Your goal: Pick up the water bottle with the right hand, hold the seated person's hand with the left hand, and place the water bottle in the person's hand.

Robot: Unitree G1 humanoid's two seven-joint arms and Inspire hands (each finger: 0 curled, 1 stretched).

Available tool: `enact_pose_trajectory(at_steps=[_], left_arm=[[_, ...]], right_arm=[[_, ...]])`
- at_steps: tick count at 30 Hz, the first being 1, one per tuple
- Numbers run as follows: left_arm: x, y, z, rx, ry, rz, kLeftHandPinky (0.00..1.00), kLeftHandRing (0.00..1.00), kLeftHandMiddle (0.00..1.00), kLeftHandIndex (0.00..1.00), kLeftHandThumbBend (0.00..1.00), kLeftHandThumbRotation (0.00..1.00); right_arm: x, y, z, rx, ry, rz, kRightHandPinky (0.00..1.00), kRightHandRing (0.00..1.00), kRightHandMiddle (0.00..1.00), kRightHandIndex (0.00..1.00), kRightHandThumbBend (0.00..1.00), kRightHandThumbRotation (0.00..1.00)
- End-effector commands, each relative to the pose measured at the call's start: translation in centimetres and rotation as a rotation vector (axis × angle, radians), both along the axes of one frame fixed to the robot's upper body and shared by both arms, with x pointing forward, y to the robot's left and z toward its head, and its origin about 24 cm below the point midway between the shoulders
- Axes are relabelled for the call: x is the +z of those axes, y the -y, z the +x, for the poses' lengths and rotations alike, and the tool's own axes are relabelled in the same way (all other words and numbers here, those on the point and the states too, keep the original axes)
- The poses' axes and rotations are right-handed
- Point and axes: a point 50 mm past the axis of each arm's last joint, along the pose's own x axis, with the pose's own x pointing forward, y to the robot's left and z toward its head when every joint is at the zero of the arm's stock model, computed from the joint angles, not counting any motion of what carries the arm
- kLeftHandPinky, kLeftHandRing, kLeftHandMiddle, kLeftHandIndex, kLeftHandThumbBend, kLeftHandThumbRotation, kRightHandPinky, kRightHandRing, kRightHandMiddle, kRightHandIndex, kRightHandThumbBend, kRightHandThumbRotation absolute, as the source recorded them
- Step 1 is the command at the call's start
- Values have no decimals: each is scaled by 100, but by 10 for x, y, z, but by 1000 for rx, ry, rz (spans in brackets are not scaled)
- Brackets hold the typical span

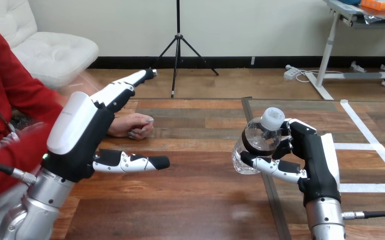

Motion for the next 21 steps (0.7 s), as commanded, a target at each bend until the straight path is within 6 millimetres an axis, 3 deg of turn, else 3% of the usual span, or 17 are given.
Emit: enact_pose_trajectory(at_steps=[1,21], left_arm=[[12,7,3,-36,62,-5,74,85,88,88,100,59],[6,8,0,-42,43,-38,72,85,88,89,100,61]], right_arm=[[28,0,15,16,129,-3,38,43,56,54,83,0],[29,0,18,17,127,-2,37,43,57,54,83,0]])
